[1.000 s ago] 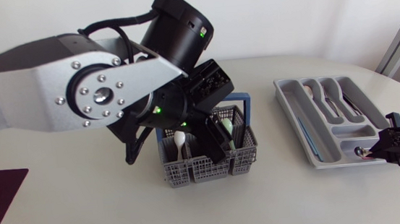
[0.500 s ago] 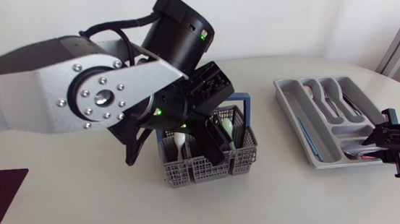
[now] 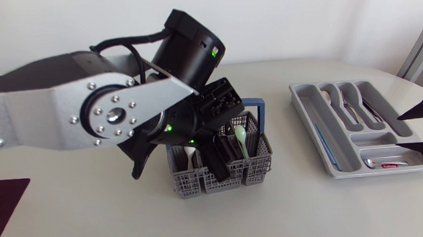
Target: Sort the cutlery from the basket into the organizer compartments.
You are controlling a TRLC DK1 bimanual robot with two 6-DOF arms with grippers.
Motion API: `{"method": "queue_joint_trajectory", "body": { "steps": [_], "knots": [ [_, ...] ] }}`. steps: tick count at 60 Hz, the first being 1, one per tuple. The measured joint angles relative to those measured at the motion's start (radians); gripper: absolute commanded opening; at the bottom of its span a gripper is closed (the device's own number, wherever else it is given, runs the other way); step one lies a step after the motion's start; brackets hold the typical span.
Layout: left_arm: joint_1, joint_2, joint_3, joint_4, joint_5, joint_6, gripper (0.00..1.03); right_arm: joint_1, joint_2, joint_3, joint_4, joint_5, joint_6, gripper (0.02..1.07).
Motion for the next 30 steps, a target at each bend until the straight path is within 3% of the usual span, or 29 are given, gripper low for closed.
{"method": "queue_joint_trajectory", "body": {
  "steps": [13,30],
  "knots": [
    [-0.005,0.026,-0.111,0.158,-0.095,0.07,0.75,0.005,-0.108,-0.037,-0.011,-0.096,0.148,0.89],
    [-0.003,0.083,-0.138,0.305,-0.119,0.122,0.74,0.076,-0.244,-0.147,-0.017,-0.151,0.319,0.89]
  ]
}}
